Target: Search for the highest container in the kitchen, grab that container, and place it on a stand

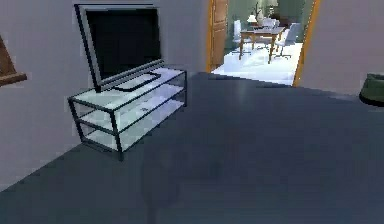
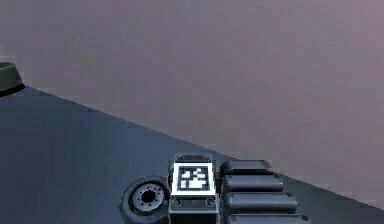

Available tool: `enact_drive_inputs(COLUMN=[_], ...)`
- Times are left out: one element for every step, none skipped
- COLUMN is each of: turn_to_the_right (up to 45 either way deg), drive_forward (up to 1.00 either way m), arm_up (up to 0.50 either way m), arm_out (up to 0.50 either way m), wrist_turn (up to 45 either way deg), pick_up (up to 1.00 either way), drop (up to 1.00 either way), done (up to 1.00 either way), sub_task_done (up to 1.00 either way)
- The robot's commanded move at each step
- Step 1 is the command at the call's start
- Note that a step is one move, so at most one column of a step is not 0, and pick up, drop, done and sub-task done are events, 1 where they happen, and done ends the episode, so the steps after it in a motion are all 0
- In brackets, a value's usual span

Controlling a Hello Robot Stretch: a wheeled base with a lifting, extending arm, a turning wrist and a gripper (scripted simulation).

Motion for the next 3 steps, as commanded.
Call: enact_drive_inputs(turn_to_the_right=[0.0,0.0,-45.0], drive_forward=[1.0,0.95,0.0], arm_up=[0.0,0.0,0.0], arm_out=[0.0,0.0,0.0], wrist_turn=[0.0,0.0,0.0], pick_up=[0.0,0.0,0.0], drop=[0.0,0.0,0.0], done=[0.0,0.0,0.0], sub_task_done=[0.0,0.0,0.0])
